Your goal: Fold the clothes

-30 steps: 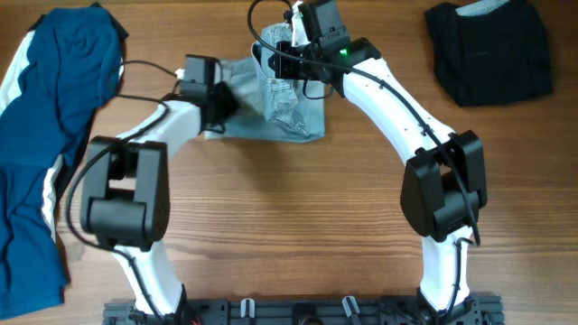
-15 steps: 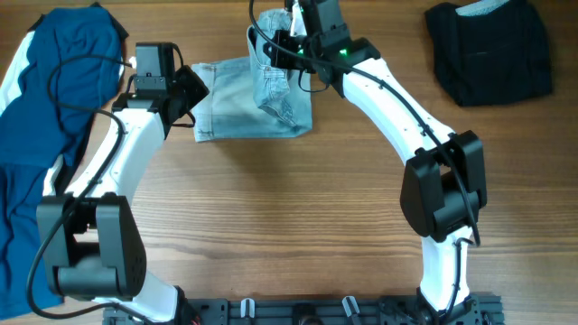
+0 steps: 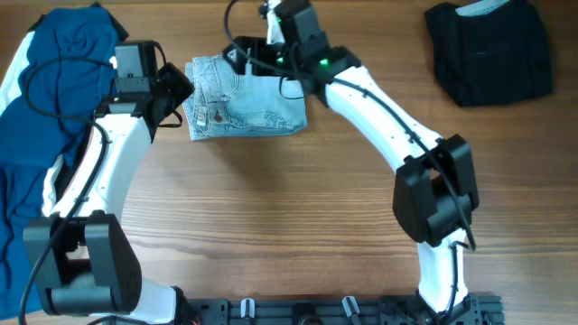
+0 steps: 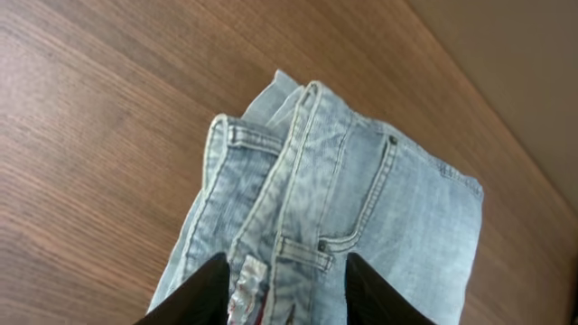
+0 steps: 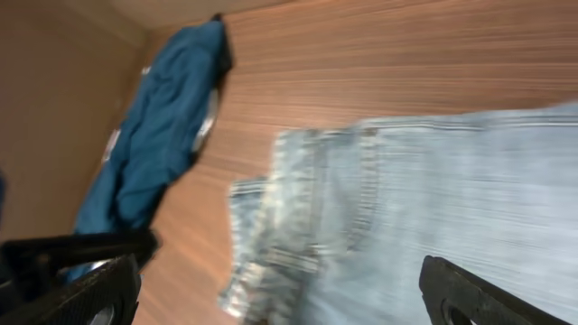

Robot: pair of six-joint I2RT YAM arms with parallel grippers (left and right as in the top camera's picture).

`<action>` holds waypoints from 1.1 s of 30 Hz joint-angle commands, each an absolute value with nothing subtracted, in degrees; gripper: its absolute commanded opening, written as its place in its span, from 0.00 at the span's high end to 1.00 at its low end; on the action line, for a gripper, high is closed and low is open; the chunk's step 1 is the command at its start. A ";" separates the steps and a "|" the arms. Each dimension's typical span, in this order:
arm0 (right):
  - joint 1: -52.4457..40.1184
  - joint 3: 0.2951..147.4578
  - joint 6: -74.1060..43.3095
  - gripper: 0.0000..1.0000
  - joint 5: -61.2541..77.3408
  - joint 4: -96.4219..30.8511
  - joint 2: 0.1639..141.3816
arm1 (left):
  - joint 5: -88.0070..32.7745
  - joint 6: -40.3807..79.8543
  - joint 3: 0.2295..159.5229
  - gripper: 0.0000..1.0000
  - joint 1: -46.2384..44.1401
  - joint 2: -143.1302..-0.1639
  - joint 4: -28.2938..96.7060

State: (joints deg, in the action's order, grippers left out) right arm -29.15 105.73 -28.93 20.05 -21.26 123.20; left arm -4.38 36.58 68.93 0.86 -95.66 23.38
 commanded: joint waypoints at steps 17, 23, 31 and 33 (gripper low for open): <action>-27.40 106.06 14.04 0.01 15.84 -36.36 133.69 | -2.26 33.85 68.60 0.39 5.80 -96.66 27.73; -27.68 106.06 11.70 0.01 8.32 -38.87 136.20 | -2.28 33.89 68.60 0.35 5.74 -96.66 27.70; -18.65 106.04 5.61 0.01 3.55 -42.50 139.20 | -2.31 33.89 68.60 0.34 5.74 -96.66 28.34; -15.38 106.04 5.63 0.01 1.91 -41.58 139.28 | -2.31 33.89 68.60 0.34 5.74 -96.66 28.36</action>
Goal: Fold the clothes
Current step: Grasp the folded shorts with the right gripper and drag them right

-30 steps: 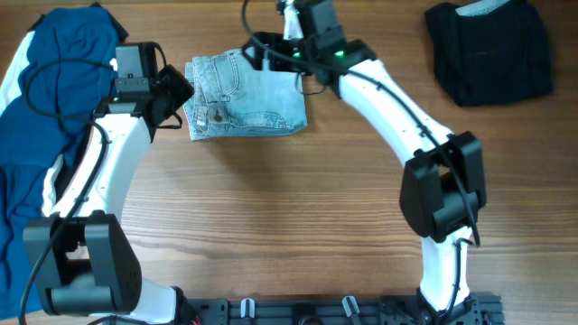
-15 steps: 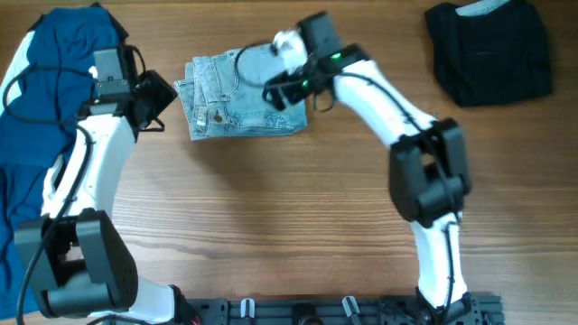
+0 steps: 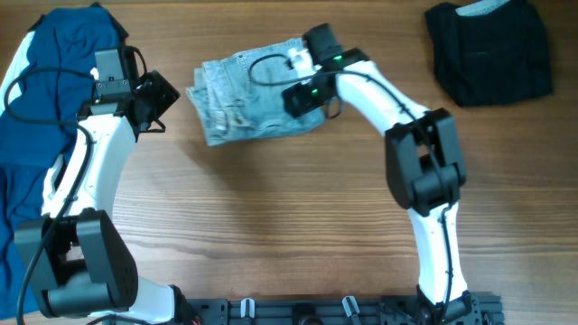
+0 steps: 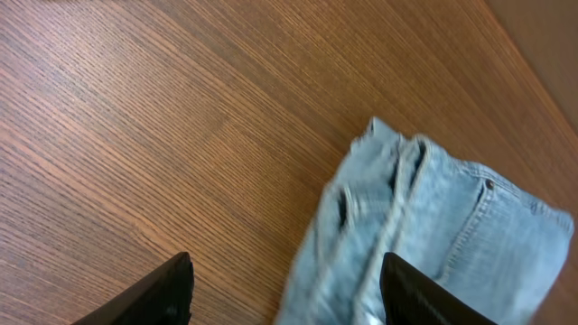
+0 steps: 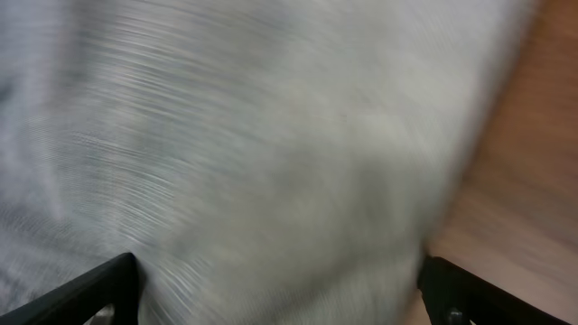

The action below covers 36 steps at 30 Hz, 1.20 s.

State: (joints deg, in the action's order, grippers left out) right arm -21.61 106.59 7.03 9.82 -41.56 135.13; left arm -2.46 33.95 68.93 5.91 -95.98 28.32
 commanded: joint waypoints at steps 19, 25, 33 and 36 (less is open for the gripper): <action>-18.65 121.73 -10.28 0.00 16.47 -67.44 127.55 | -2.33 33.91 68.60 0.28 5.74 -96.66 28.32; -20.80 104.49 -19.55 0.00 16.36 -64.88 127.61 | -2.31 33.91 68.60 0.24 5.74 -96.66 28.32; -15.29 91.79 -21.19 0.00 14.81 -51.24 127.61 | -2.33 33.91 68.60 0.21 5.74 -96.66 28.34; -12.32 91.79 -21.28 0.00 13.72 -48.62 127.61 | -2.33 33.91 68.60 0.20 5.74 -96.66 28.34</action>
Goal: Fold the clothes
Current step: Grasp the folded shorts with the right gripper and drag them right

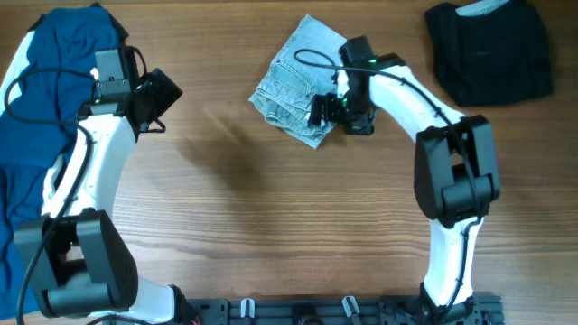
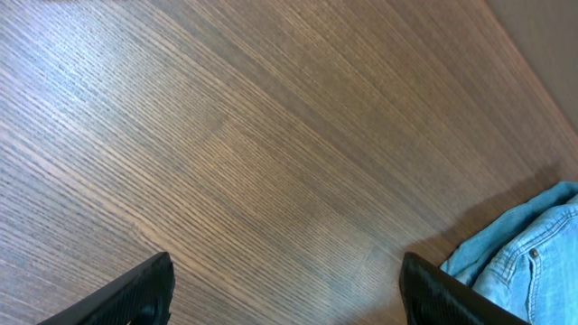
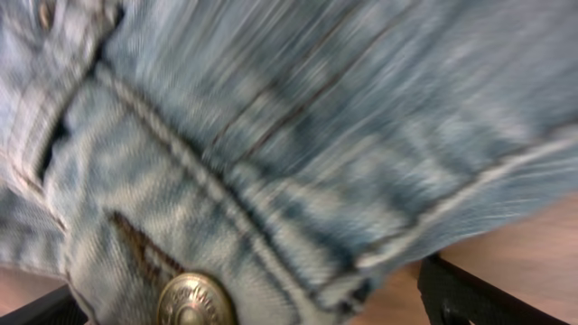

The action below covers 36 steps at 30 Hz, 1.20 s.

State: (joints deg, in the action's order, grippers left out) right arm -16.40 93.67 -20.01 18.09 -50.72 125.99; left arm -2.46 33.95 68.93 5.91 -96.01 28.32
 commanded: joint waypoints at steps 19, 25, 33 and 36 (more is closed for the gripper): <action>-3.18 97.82 -47.29 0.01 19.38 -57.45 117.78 | -3.16 33.91 68.60 0.20 3.57 -96.66 27.73; -10.31 94.28 -66.57 0.01 13.21 -52.40 118.85 | -3.16 33.89 68.60 0.18 3.60 -96.66 27.97; -17.10 93.23 -72.12 0.01 1.32 -46.89 120.86 | -3.16 33.89 68.60 0.19 3.57 -96.66 28.34; -17.08 93.23 -71.96 0.01 1.50 -47.46 124.01 | -3.16 33.89 68.60 0.18 3.57 -96.66 28.40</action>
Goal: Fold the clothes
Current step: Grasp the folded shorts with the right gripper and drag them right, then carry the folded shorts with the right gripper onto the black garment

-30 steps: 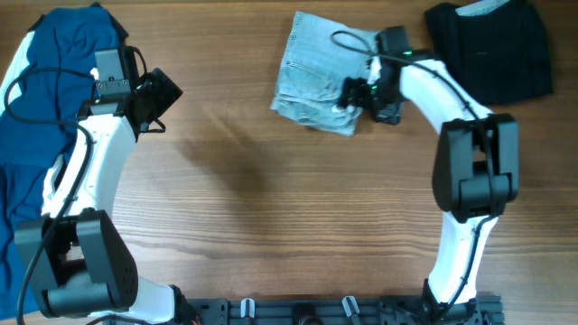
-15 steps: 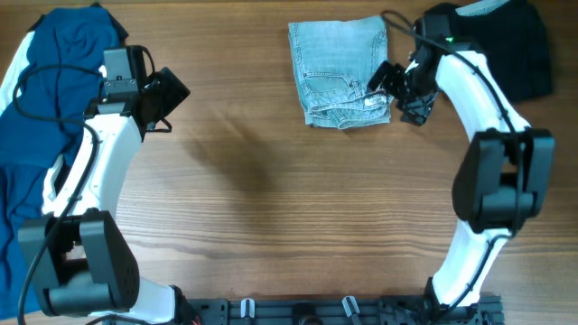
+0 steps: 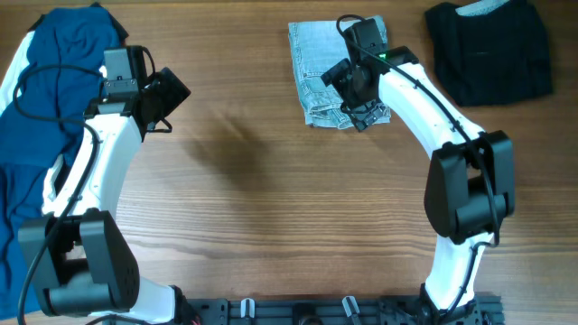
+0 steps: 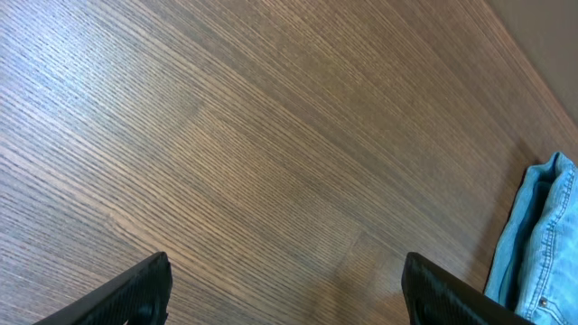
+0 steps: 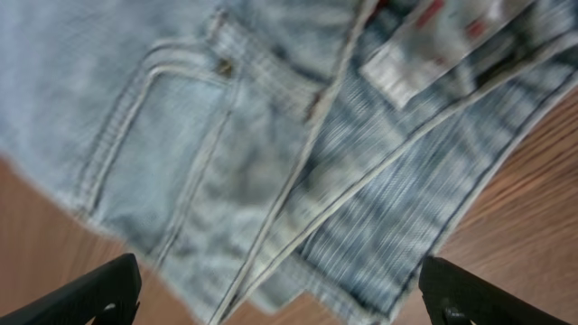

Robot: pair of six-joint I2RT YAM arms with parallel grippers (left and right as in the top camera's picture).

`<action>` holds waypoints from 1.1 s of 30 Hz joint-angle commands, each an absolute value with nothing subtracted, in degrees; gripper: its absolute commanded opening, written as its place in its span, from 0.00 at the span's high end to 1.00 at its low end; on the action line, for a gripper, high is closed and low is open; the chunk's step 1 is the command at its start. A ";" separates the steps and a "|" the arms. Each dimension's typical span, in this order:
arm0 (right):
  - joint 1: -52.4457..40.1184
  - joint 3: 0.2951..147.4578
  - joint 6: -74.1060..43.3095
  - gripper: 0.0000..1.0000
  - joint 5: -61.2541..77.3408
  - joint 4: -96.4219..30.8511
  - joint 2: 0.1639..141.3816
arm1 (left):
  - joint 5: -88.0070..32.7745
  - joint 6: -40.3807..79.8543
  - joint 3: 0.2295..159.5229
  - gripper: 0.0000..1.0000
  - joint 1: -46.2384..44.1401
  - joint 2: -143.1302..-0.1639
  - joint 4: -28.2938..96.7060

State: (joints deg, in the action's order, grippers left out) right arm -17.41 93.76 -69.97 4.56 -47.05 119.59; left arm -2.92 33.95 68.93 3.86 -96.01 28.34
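The folded light-blue jeans [image 3: 323,65] lie at the table's far edge, right of centre, waistband toward the near side. My right gripper [image 3: 358,88] hovers over their near right corner. In the right wrist view the denim [image 5: 271,135] fills the frame and the right gripper [image 5: 282,302] stands wide open, with nothing clasped. My left gripper [image 3: 170,94] is open over bare wood well left of the jeans. The left wrist view shows the left gripper [image 4: 284,291] and only the jeans' edge [image 4: 542,244] at the right.
A heap of blue cloth [image 3: 45,99] covers the table's left side behind the left arm. A folded black garment [image 3: 488,50] lies at the far right corner. The wooden table [image 3: 271,208] stretches bare through its middle and front.
The jeans have gone from a skewed position nearer the centre to a squared-up one farther right and back. The right gripper has moved with them, still open. The left arm barely shifted.
First the jeans lay left of centre with my left fingers astride the waistband and the right gripper at their far edge. Then the left gripper was off to the left, open. The jeans stood farther right at each later moment, under the right gripper.
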 commanded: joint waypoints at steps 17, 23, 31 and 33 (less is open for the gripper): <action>-14.24 93.23 -58.50 0.55 7.97 -38.46 135.66 | -3.14 33.89 68.60 0.19 3.60 -96.66 28.53; -13.47 93.25 -45.39 0.96 7.97 -34.70 137.05 | -3.16 33.91 68.60 0.19 3.57 -96.66 28.58; -10.55 96.07 -28.88 0.96 18.48 -30.28 132.62 | -3.18 33.91 68.60 0.19 3.57 -96.66 28.60; -8.34 96.12 -28.23 0.96 22.41 -31.53 127.26 | -3.18 33.91 68.60 0.19 3.57 -96.66 28.58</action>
State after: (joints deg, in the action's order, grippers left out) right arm -10.74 96.16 -33.67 18.06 -30.11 131.04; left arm -2.90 33.95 68.93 3.86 -96.01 28.53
